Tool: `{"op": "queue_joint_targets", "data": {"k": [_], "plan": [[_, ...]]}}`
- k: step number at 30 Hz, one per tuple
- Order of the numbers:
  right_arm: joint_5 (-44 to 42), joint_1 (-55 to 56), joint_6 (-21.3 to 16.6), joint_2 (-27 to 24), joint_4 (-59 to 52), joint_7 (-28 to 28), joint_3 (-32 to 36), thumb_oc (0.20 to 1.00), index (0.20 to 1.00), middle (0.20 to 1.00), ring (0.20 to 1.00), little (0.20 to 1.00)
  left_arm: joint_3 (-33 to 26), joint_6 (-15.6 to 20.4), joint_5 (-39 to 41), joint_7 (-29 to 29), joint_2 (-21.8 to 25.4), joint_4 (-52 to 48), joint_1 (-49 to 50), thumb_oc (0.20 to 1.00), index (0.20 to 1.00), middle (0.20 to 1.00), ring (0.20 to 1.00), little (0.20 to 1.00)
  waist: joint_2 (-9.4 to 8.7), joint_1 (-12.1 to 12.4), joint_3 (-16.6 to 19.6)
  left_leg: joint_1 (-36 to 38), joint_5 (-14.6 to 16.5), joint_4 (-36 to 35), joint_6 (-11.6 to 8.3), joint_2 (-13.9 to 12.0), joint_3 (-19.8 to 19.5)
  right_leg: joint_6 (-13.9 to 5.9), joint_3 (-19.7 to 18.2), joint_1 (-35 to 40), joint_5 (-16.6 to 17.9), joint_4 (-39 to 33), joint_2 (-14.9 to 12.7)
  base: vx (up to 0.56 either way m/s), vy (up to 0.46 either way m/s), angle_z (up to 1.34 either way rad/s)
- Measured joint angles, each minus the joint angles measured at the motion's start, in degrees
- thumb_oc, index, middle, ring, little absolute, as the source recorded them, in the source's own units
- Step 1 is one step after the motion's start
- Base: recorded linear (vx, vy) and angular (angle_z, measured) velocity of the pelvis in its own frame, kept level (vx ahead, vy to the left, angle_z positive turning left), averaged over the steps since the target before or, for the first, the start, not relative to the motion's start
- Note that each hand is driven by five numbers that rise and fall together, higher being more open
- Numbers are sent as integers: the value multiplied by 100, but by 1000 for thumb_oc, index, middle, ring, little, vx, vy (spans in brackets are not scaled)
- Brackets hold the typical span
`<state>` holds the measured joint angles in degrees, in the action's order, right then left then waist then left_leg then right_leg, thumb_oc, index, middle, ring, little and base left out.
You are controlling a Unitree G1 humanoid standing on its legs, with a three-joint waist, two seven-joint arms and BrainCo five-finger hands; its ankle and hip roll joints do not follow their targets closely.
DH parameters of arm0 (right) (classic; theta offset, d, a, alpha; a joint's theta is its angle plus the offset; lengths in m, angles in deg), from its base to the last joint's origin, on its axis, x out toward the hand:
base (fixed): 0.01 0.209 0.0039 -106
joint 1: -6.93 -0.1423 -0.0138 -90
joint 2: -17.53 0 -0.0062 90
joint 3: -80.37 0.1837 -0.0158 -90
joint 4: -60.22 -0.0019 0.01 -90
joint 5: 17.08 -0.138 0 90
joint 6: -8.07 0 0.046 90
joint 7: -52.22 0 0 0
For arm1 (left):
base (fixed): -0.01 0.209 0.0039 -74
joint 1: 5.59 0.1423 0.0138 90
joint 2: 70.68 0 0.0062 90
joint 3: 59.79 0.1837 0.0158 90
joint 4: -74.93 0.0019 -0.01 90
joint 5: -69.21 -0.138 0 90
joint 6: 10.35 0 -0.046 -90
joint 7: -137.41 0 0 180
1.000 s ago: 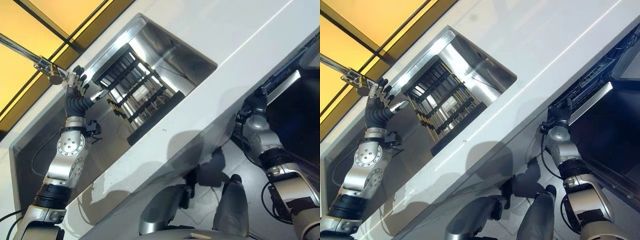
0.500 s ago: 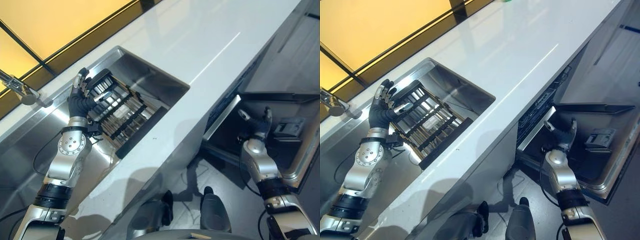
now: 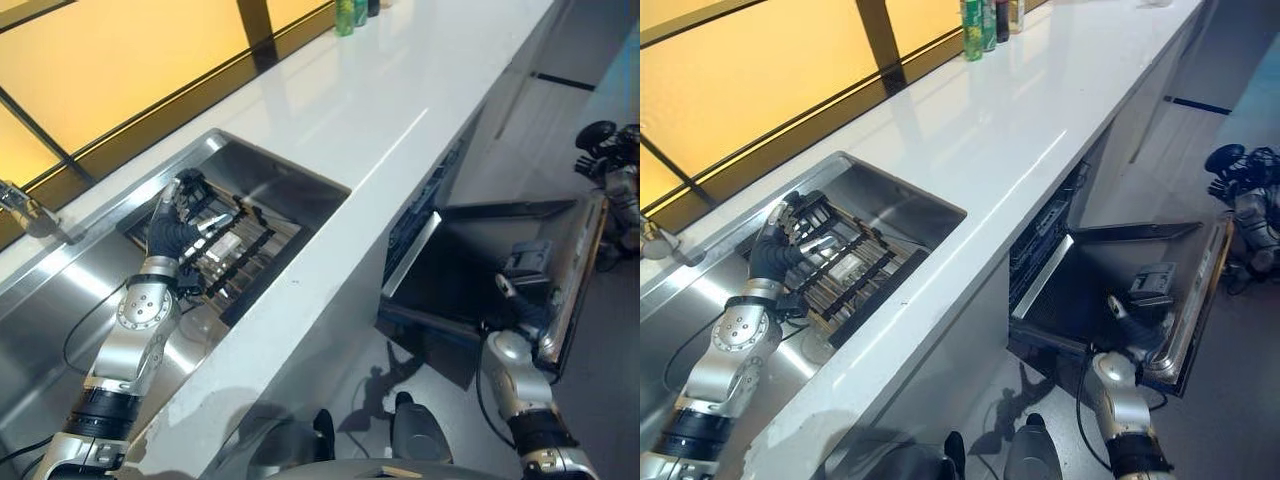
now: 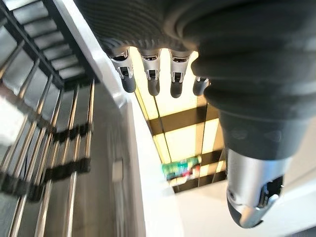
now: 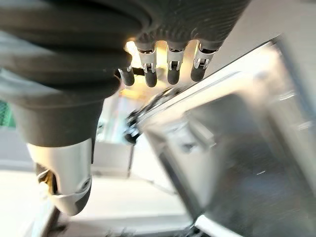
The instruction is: Pick up plates and place into dishwasher.
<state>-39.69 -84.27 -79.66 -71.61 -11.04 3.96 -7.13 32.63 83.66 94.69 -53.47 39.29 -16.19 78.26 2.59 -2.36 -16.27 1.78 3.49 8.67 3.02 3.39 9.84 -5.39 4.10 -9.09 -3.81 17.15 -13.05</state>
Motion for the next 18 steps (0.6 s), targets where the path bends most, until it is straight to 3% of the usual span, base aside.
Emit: {"op": "queue_joint_targets", "data": {"k": [4, 6, 7, 8, 9, 10, 16, 18], "plan": [[-115, 591, -53, -107, 24, 326, 19, 1000, 1000, 1000, 1000, 1000, -50, -5, 0, 22, -38, -144, 199, 1000, 1000, 1000, 1000, 1000, 141, -276, 73, -69, 17, 32, -17, -7, 133, -94, 58, -127, 138, 7, -11, -92, 200, -25], [-245, 976, -274, -173, 194, 511, 137, 1000, 1000, 1000, 1000, 1000, -54, -12, -3, 25, -261, -247, 320, 1000, 1000, 1000, 1000, 1000, 504, -347, 295, -308, 7, -6, -4, -146, 155, -270, 40, -267, 165, -124, 117, -74, 104, -34], [-387, 1057, -332, -150, 322, 566, 168, 1000, 1000, 1000, 1000, 1000, -121, -19, -10, 14, -329, -300, 362, 1000, 1000, 1000, 1000, 1000, 578, -336, 323, -393, 19, 25, -26, -204, 273, -20, -44, -557, 10, 534, 117, -127, 103, -41], [-575, 1170, -431, -109, 440, 638, 147, 1000, 1000, 1000, 1000, 1000, -142, -18, -15, -23, -351, -324, 371, 1000, 1000, 1000, 1000, 1000, 532, -385, 352, -452, 40, 72, -62, -157, 312, 145, -48, -640, -118, 903, 68, -172, 134, -33], [-755, 1235, -557, -58, 594, 709, 118, 1000, 1000, 1000, 1000, 1000, -149, -4, -27, -56, -364, -313, 365, 1000, 1000, 1000, 1000, 1000, 436, -388, 374, -553, 83, 155, -130, -52, 379, 27, -109, -628, -355, 762, 10, -155, 128, -39], [-919, 1190, -702, -95, 743, 764, 129, 1000, 1000, 1000, 1000, 1000, -116, -13, -66, -120, -397, -300, 377, 1000, 1000, 1000, 1000, 1000, 541, -374, 384, -673, 98, 207, -127, -80, 386, 61, -163, -746, -294, 688, 66, -119, 171, -52], [-1293, 734, -1466, -377, 1069, 586, 134, 1000, 1000, 1000, 1000, 1000, 122, 152, -224, -572, -697, -224, 184, 1000, 1000, 1000, 1000, 1000, 1135, -807, -141, -862, 120, 284, -138, 22, 586, 18, -468, -1201, -337, 996, 26, -34, 151, -23], [-1412, 586, -1671, -440, 1127, 586, 195, 1000, 1000, 1000, 1000, 1000, 214, 235, -223, -702, -834, -220, 13, 1000, 1000, 1000, 1000, 1000, 1342, -831, -396, -1024, 158, 402, -122, 84, 586, -8, -540, -1392, -380, 1163, -34, -71, 46, -4]]}}
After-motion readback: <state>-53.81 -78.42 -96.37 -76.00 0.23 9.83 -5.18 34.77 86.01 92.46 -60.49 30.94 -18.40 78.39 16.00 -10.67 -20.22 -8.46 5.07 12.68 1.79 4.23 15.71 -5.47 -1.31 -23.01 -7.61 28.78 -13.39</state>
